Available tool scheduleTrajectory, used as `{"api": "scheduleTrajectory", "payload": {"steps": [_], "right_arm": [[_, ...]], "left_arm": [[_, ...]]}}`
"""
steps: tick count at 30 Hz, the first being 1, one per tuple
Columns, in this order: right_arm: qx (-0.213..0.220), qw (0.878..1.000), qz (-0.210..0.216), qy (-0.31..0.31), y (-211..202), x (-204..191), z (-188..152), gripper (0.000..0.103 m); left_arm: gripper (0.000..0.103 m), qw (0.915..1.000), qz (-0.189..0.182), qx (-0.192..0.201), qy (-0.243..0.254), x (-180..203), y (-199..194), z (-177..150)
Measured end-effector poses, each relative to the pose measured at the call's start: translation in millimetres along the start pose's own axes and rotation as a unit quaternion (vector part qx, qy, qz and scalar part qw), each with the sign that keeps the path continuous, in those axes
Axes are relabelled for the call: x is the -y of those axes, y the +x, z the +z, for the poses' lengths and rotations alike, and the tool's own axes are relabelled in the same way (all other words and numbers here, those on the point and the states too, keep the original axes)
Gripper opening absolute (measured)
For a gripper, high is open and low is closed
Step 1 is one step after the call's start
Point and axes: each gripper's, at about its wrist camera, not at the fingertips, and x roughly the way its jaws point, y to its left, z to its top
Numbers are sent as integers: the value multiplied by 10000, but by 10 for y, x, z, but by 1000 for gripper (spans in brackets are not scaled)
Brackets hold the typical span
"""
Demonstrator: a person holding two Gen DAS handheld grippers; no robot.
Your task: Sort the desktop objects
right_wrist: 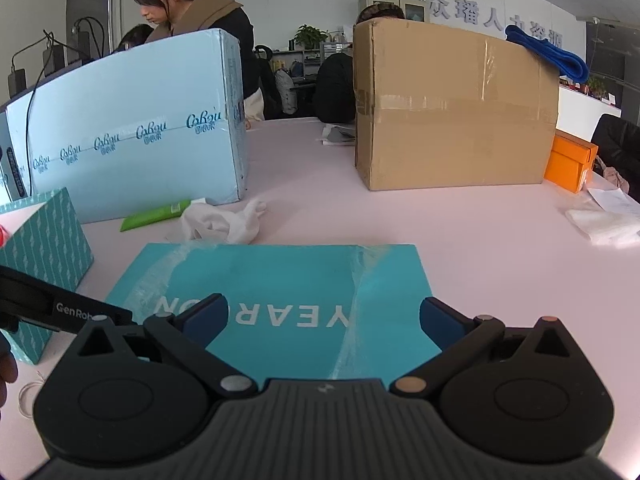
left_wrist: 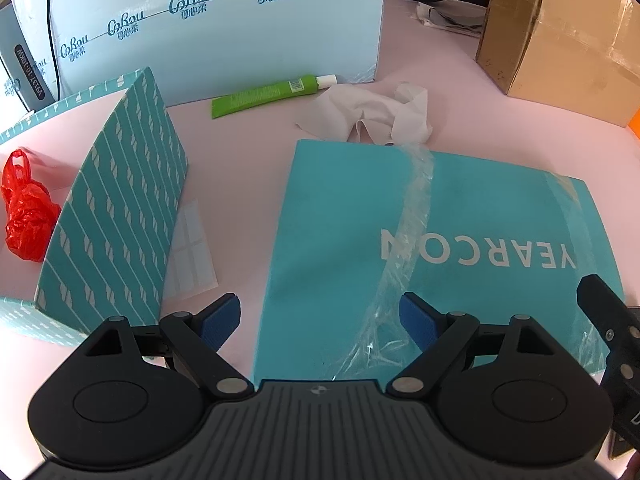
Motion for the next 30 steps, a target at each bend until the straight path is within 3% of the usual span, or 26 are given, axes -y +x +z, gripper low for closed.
{"api": "scheduleTrajectory", "payload": {"steps": [30], "right_arm": [[-236, 9996, 38, 175, 368, -17, 82, 103]], "left_arm": [[85, 9991, -392, 121, 54, -34, 103, 107]]}}
